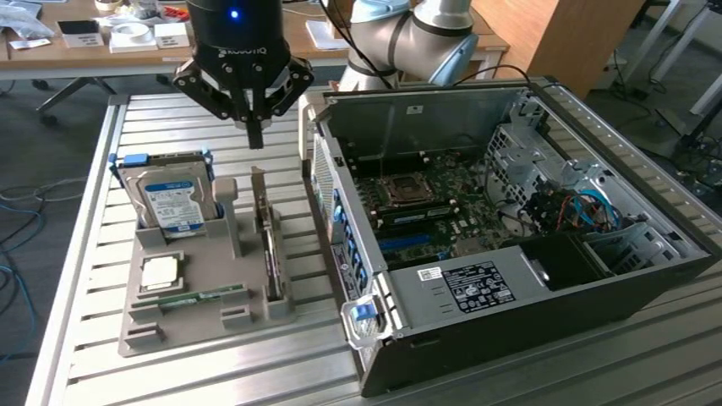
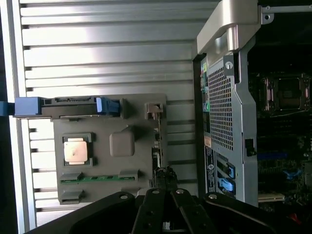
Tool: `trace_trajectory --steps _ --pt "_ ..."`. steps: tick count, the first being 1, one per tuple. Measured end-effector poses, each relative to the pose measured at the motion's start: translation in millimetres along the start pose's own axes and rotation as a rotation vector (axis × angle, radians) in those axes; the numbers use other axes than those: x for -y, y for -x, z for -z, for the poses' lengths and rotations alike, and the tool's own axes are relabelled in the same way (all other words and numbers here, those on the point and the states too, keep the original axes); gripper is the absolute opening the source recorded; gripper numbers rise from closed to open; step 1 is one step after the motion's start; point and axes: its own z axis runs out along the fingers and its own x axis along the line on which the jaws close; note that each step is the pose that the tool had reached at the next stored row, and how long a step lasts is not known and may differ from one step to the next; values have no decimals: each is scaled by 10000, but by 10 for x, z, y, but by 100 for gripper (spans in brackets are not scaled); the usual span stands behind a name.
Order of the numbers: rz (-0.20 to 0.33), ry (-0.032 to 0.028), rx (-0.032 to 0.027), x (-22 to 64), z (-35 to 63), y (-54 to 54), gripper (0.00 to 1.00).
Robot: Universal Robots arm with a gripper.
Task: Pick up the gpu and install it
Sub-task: 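Reach for the gpu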
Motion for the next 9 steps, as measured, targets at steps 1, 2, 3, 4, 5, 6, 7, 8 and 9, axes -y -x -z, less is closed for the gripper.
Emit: trace_trajectory --steps 1,2,3,4,5,6,7,8,9 --pt "0 0 0 17 1 1 11" --pt "0 1 0 34 1 1 11" --pt "0 0 0 50 2 1 11" --pt "0 0 0 65 3 2 11" --pt "-1 0 0 79 4 2 11" --pt "0 0 0 92 4 2 11" --pt "0 0 0 107 5 3 11" --pt "0 0 0 118 5 3 11" --pt "0 1 0 127 5 4 11"
